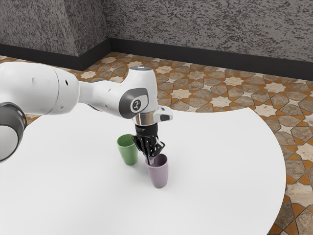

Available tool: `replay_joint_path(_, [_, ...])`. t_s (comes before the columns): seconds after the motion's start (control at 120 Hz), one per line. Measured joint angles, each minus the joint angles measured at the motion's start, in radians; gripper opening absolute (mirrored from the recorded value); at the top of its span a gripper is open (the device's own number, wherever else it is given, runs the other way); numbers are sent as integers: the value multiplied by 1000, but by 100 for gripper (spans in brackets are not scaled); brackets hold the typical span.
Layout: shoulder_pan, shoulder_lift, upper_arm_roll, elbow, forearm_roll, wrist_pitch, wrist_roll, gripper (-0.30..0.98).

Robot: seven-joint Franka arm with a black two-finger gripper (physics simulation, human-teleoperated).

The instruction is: Place the right cup onto the left cup

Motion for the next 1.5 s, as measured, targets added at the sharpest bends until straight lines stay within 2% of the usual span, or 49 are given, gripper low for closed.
replay_joint_path(0.267, [-3,-29,2,0,4,-8,-4,-9])
replay_joint_path(0.767, [3,-163,21,5,34,-83,-8,-10])
replay_joint_path(1.5, [0,-156,159,159,126,-265,3,-10])
